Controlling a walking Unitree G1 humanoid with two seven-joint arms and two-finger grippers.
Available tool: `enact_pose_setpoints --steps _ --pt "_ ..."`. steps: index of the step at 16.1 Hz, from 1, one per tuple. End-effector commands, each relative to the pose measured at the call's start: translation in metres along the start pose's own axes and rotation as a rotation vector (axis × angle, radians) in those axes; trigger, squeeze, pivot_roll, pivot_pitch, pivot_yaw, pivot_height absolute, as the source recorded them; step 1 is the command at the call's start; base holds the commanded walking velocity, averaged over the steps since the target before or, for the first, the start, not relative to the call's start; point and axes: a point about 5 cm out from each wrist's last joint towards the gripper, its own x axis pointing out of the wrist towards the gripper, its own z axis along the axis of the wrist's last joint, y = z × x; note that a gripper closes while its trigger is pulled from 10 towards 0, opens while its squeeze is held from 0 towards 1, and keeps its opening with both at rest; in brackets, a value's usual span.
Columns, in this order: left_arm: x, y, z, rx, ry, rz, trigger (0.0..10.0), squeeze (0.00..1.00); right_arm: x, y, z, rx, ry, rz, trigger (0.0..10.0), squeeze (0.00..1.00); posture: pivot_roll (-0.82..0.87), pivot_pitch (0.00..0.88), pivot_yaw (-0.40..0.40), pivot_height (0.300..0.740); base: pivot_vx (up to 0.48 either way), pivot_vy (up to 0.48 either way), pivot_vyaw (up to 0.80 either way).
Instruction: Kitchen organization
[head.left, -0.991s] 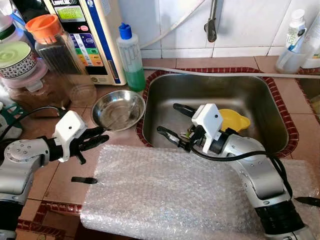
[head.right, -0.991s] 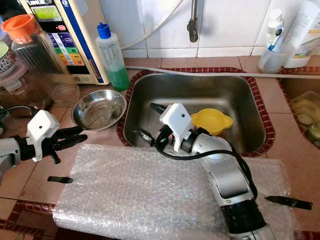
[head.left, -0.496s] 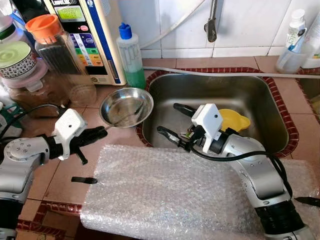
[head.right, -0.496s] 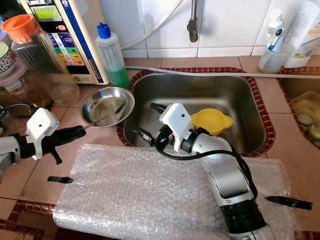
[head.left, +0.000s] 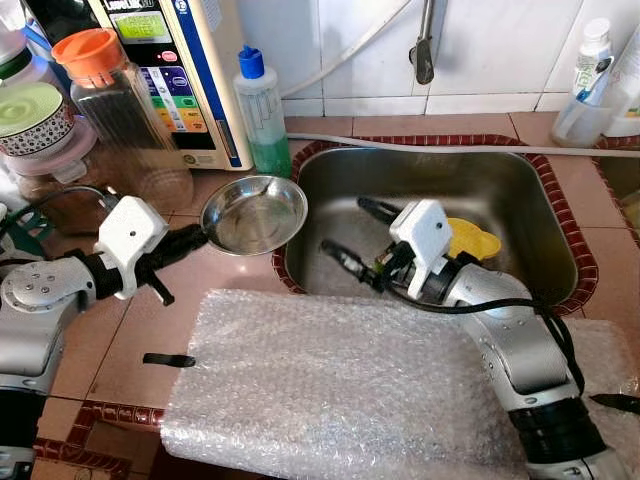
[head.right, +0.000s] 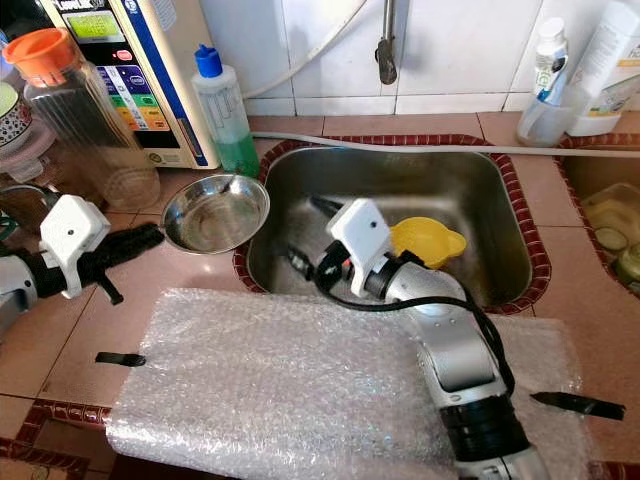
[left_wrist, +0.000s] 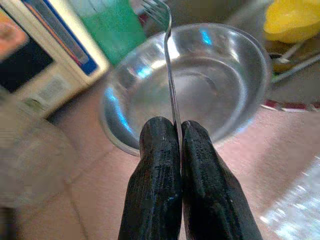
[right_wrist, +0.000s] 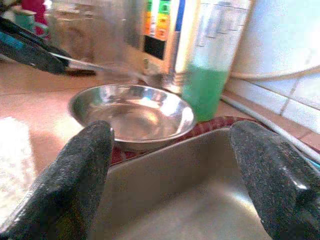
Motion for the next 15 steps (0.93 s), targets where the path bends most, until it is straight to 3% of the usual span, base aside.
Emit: enact_pose_setpoints --steps 1,4,5,6,7,10,12,15 --pt "-0.006 0.015 0.013 0.069 -0.047 0.098 0.0 0.00 0.002 -0.007 0.005 0.001 -0.028 -0.048 10.0 0.00 -0.19 0.150 0.141 0.740 0.000 0.000 0.00" --pt "-0.001 0.016 0.038 0.181 -0.209 0.236 0.0 0.00 0.003 -0.021 0.011 0.078 -0.072 -0.156 10.0 0.00 -0.19 0.150 0.139 0.740 0.000 0.000 0.00" --pt "0.002 0.011 0.048 0.303 -0.245 0.270 0.0 0.00 0.004 -0.024 0.012 0.130 -0.086 -0.175 10.0 0.00 -0.18 0.150 0.135 0.740 0.000 0.000 0.00" --pt "0.005 0.006 0.053 0.340 -0.279 0.268 0.0 0.00 0.005 -0.025 0.013 0.161 -0.095 -0.187 10.0 0.00 -0.18 0.148 0.134 0.740 0.000 0.000 0.00" --pt "0.020 -0.018 0.062 0.405 -0.372 0.233 0.0 0.00 0.009 -0.031 0.019 0.301 -0.155 -0.229 10.0 0.00 -0.18 0.146 0.132 0.740 0.000 0.000 0.00" --pt "0.031 -0.042 0.057 0.428 -0.416 0.214 0.0 0.00 0.011 -0.037 0.025 0.433 -0.209 -0.271 10.0 0.00 -0.19 0.148 0.133 0.740 0.000 0.000 0.00" --pt "0.038 -0.060 0.057 0.437 -0.462 0.201 0.0 0.00 0.010 -0.041 0.027 0.467 -0.216 -0.288 10.0 0.00 -0.20 0.152 0.134 0.740 0.000 0.000 0.00" --pt "0.042 -0.071 0.056 0.459 -0.479 0.179 0.0 0.00 0.011 -0.045 0.030 0.519 -0.234 -0.312 10.0 0.00 -0.20 0.155 0.133 0.740 0.000 0.000 0.00"
